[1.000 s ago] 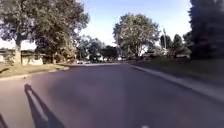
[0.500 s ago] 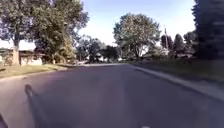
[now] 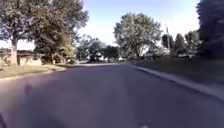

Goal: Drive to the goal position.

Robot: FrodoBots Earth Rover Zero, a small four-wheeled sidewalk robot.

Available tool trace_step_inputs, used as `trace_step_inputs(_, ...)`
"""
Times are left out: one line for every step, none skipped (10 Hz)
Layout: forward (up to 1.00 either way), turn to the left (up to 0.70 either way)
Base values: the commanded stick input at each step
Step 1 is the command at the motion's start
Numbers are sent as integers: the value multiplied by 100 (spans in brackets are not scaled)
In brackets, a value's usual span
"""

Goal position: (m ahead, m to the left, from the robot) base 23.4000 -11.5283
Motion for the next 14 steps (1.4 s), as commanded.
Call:
trace_step_inputs(100,2)
trace_step_inputs(100,2)
trace_step_inputs(100,2)
trace_step_inputs(100,2)
trace_step_inputs(100,2)
trace_step_inputs(100,2)
trace_step_inputs(100,3)
trace_step_inputs(100,2)
trace_step_inputs(100,2)
trace_step_inputs(100,1)
trace_step_inputs(100,-11)
trace_step_inputs(100,-27)
trace_step_inputs(100,-32)
trace_step_inputs(100,-34)
